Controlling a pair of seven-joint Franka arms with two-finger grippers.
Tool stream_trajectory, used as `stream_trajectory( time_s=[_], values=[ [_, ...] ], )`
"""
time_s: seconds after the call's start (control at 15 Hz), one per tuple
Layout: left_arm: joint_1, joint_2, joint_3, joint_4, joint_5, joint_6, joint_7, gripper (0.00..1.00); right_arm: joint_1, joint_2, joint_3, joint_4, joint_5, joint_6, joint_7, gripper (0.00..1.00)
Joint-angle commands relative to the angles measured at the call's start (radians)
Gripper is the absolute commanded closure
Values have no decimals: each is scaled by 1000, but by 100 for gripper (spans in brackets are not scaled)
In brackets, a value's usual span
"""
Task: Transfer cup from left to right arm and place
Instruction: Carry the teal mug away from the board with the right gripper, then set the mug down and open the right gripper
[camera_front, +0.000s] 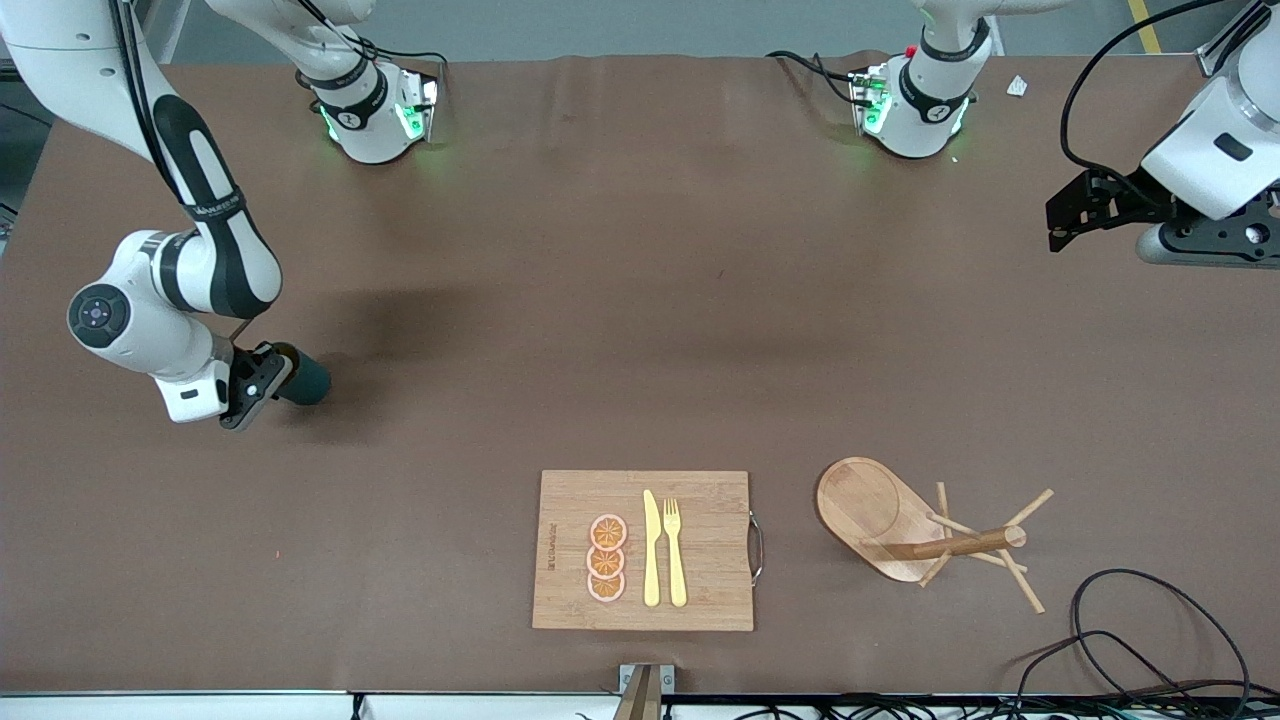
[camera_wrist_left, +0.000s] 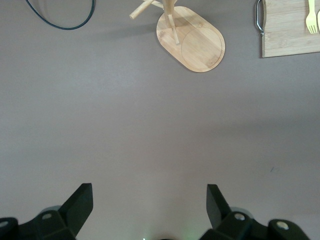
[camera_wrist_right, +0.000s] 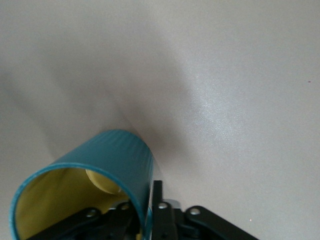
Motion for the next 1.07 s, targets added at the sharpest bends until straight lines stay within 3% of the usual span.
stream_trajectory(
  time_s=[0.0, 0.2, 0.47, 0.74, 1.0],
  values=[
    [14, -21, -6, -10, -16, -12, 17, 0, -1, -4, 9, -3, 17, 4, 8, 0],
    [12, -18, -6, -10, -15, -12, 18, 0, 4, -16, 9, 12, 17, -21, 42, 0],
    [12, -19, -8, -10, -10, -15, 23, 0, 4, -37, 10, 134, 23, -241, 84, 0],
    [14, -21, -3, -10, -7, -15, 61, 0, 13, -88, 12, 236, 34, -427, 251, 0],
    [14, -19, -2, -7, -7, -15, 61, 0, 30, -171, 10, 251, 34, -532, 465, 0]
  ],
)
